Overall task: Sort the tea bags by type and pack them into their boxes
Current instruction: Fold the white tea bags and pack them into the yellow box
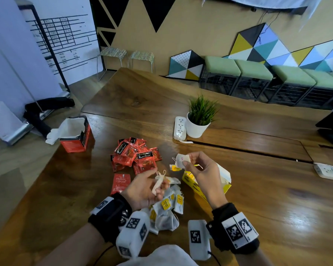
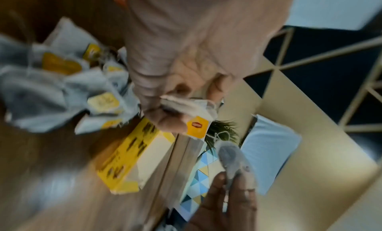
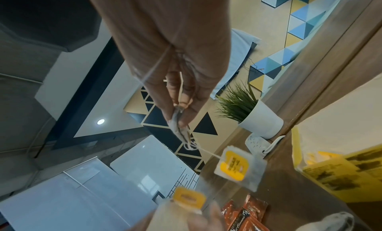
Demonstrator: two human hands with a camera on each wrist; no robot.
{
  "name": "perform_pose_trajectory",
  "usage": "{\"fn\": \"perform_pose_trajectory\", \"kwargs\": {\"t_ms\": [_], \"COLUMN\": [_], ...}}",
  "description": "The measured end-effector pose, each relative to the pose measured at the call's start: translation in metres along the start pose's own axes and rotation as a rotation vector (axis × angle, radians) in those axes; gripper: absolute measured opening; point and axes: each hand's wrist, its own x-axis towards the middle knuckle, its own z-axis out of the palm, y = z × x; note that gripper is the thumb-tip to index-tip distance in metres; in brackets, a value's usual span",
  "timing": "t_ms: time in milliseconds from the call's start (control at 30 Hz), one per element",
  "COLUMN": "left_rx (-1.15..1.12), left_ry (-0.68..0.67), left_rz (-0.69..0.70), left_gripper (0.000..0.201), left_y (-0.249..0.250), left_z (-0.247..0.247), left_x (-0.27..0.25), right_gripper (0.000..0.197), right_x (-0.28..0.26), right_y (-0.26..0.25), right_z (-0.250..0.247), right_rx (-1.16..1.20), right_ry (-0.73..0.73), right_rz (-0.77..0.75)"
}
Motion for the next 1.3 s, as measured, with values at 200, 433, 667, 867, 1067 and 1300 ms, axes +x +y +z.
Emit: {"fn": "perform_pose_trajectory", "kwargs": {"t_ms": [200,433,667,867,1067,1300], "left_rx": [-0.111,0.038,0.208,0.164,0.27,0.349], "left_ry": [-0.24,-0.052,-0.245,-0.243,0.045,-0.121], "left_rz": [-0.075,-0.026,-0.055,0.011,0.063,0.03], "left_gripper": [0.046,0.04,0.069,0.066,0.024,0.026], "left_y": [0.005,0.0,-0.004,-0.008,-0.01,-0.012], "left_z": [0.002,0.008,0.007,0.01,0.01,0.012], "left_x": [-0.002,-0.004,-0.008,-0.008,-0.004,-0.009], "right_gripper": [0.008,0.022,0.022,0.017,0.009,0.02], "right_x": [0.001,-0.003,-0.007,-0.023,-0.043,-0.053], "right_y": [0.003,0.002,0.001,0.014,0.038,0.031], "right_z": [0.001,0.001,0.008,0.019,0.028,0.007], "right_rx": [-0.016,-0.063,-0.269,-0.463,-0.573,-0.323], "right_ry": [0.024,-0.039,0.013,-0.198,-0.263,-0.212], "right_rz": [0.019,0.008,-0.232,-0.497,-0.66,-0.544]}}
